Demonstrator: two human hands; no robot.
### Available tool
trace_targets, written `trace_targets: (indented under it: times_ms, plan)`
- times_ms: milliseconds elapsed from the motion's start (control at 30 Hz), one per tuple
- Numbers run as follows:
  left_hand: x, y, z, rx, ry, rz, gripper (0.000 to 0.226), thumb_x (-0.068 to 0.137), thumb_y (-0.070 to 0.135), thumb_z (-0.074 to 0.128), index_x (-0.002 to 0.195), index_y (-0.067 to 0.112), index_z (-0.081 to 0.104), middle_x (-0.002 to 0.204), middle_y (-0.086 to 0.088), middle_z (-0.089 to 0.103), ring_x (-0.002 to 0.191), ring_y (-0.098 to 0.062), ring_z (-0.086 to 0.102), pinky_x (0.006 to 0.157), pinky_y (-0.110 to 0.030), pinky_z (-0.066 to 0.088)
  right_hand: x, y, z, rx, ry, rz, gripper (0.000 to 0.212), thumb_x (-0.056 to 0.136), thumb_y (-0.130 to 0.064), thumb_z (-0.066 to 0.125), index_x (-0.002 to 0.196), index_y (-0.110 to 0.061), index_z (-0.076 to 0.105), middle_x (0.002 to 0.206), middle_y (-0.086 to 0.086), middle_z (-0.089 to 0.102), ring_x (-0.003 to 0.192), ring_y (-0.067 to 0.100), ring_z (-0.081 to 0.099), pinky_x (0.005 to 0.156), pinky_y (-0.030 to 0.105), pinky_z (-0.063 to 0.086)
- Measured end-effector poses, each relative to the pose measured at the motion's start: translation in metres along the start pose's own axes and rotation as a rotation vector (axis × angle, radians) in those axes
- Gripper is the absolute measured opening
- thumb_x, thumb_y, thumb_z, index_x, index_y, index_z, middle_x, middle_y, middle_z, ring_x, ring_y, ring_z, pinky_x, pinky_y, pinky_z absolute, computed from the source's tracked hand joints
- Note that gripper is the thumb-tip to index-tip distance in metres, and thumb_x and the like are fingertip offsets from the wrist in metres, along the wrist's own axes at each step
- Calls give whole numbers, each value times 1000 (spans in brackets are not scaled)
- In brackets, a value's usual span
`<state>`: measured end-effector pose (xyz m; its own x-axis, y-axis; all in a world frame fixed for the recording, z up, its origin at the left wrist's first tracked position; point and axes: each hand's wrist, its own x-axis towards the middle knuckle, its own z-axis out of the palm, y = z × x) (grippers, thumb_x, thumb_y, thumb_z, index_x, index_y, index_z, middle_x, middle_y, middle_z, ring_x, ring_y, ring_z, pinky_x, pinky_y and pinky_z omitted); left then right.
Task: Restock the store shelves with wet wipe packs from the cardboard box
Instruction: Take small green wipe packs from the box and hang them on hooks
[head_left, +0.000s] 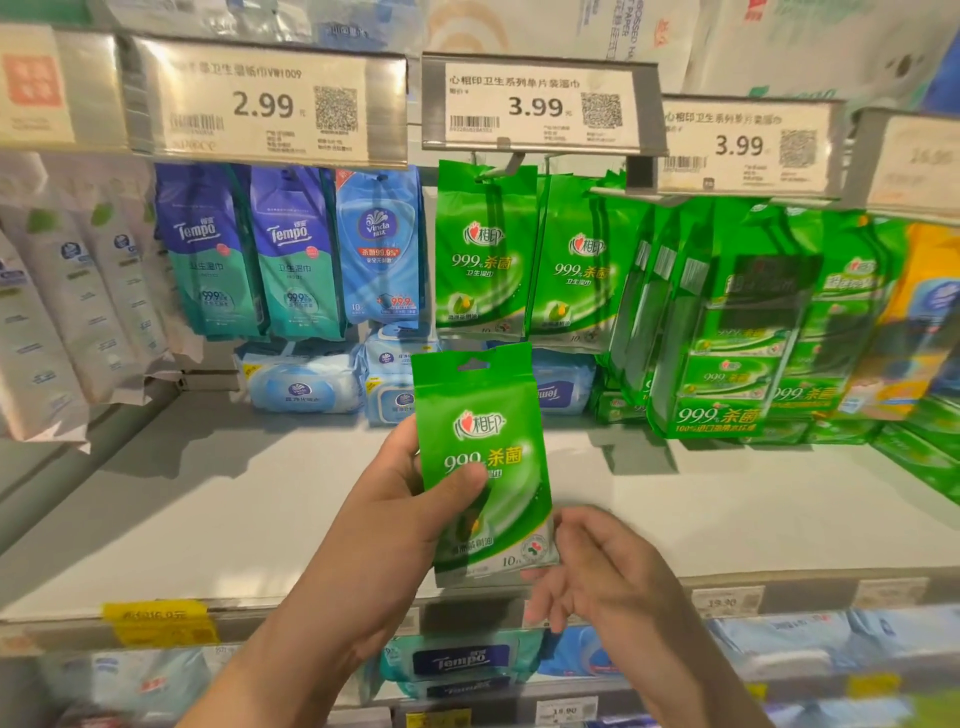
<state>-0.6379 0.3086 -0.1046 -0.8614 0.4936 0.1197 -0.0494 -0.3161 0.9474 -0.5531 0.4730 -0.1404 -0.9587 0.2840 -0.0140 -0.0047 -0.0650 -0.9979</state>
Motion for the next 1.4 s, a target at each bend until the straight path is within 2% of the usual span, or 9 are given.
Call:
trace_targets:
  times_ms: [100, 267, 333, 433, 567, 667, 933, 1167, 1400]
  plan:
    - [4, 2, 7, 68, -69, 49, 42, 94, 7, 60, 132, 24, 59, 120, -7, 75, 110, -28, 72, 87, -37, 58, -4, 3, -5, -149, -6, -66, 13, 100, -15, 57, 102, -9, 68, 82, 16, 75, 59, 25, 65, 58, 33, 51]
    - [11, 6, 18, 282, -200, 126, 45, 100, 10, 56, 140, 29, 52, 122, 2, 74, 110, -17, 71, 91, -29, 56, -4, -1, -14, -127, 136, -189, 14, 101, -3, 55, 95, -4, 67, 69, 15, 72, 50, 19, 62, 51, 24, 48]
    - [13, 6, 19, 338, -242, 120, 43, 102, 16, 58, 142, 30, 52, 120, 0, 75, 105, -18, 72, 89, -28, 55, -5, -6, -18, -100, 194, -277, 12, 101, -7, 58, 94, -6, 68, 68, 14, 72, 49, 18, 62, 51, 22, 48]
    - [12, 1, 19, 459, -234, 128, 38, 92, 46, 66, 129, 37, 64, 106, -12, 75, 96, -33, 70, 83, -45, 57, -5, -11, -22, -23, 254, -361, 18, 91, -24, 60, 96, -9, 69, 70, 16, 71, 53, 22, 64, 51, 25, 49]
    - [10, 0, 24, 536, -226, 202, 40, 85, 59, 65, 106, 26, 72, 89, -14, 72, 81, -25, 72, 78, -51, 57, -7, -20, -29, -46, 270, -432, 14, 94, -29, 66, 94, -16, 71, 63, 15, 70, 52, 20, 61, 55, 22, 50]
    - [14, 9, 34, 574, -228, 289, 36, 89, 58, 61, 104, 27, 71, 83, -7, 72, 76, -17, 72, 71, -36, 56, -7, -30, -32, -26, 260, -501, 21, 99, -36, 58, 94, -21, 73, 68, 17, 70, 56, 25, 62, 56, 26, 50]
    - [20, 26, 54, 538, -211, 337, 28, 93, 48, 63, 101, 22, 73, 75, -13, 65, 62, -6, 64, 63, -14, 45, -1, -55, -41, -10, 262, -568, 30, 98, -31, 51, 100, -8, 70, 68, 19, 69, 58, 23, 63, 55, 25, 48]
    - [31, 20, 59, 538, -207, 287, 21, 96, 40, 61, 108, 29, 75, 88, -21, 66, 64, -12, 57, 63, -14, 45, 8, -46, -45, 9, 302, -502, 28, 105, -22, 47, 94, -9, 70, 70, 18, 69, 60, 29, 64, 60, 40, 47]
    - [39, 20, 66, 488, -178, 260, 15, 102, 30, 60, 99, 34, 75, 84, -4, 75, 62, -9, 57, 60, -14, 43, 17, -50, -45, 99, 293, -495, 28, 104, -20, 46, 92, -5, 66, 73, 16, 68, 56, 27, 63, 52, 32, 49]
